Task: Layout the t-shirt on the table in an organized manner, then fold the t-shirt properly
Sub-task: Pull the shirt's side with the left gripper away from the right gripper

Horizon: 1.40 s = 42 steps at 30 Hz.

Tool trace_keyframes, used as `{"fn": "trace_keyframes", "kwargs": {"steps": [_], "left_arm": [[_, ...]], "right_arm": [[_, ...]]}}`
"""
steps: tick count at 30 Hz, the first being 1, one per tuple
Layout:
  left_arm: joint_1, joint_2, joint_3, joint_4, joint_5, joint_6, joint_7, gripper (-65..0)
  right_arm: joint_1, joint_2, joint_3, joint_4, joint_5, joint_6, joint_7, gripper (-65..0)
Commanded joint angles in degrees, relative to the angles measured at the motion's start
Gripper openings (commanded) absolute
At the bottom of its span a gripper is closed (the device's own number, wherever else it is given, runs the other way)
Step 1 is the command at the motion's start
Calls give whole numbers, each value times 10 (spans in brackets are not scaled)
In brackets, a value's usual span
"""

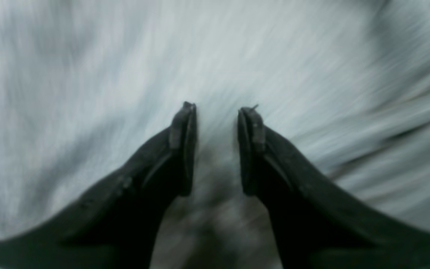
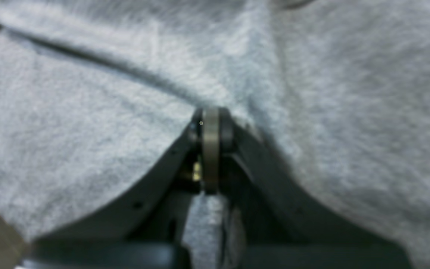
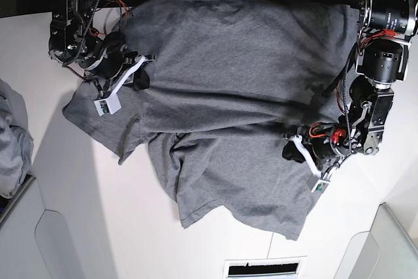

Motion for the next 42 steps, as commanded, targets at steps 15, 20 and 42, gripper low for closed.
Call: {"fn": "trace_keyframes", "kwargs": {"steps": [15, 20, 42], "left_arm": [[9, -99, -1, -50, -339, -125, 201, -446], [24, -86, -1, -47, -515, -125, 290, -446], [-113, 37, 95, -73, 3, -21, -54, -446]], "right_arm": [[91, 141, 4, -118, -5, -18, -12, -650], [137, 148, 4, -119, 9, -28, -25, -650], [-33, -33, 3, 81, 141, 34, -118, -650]]}}
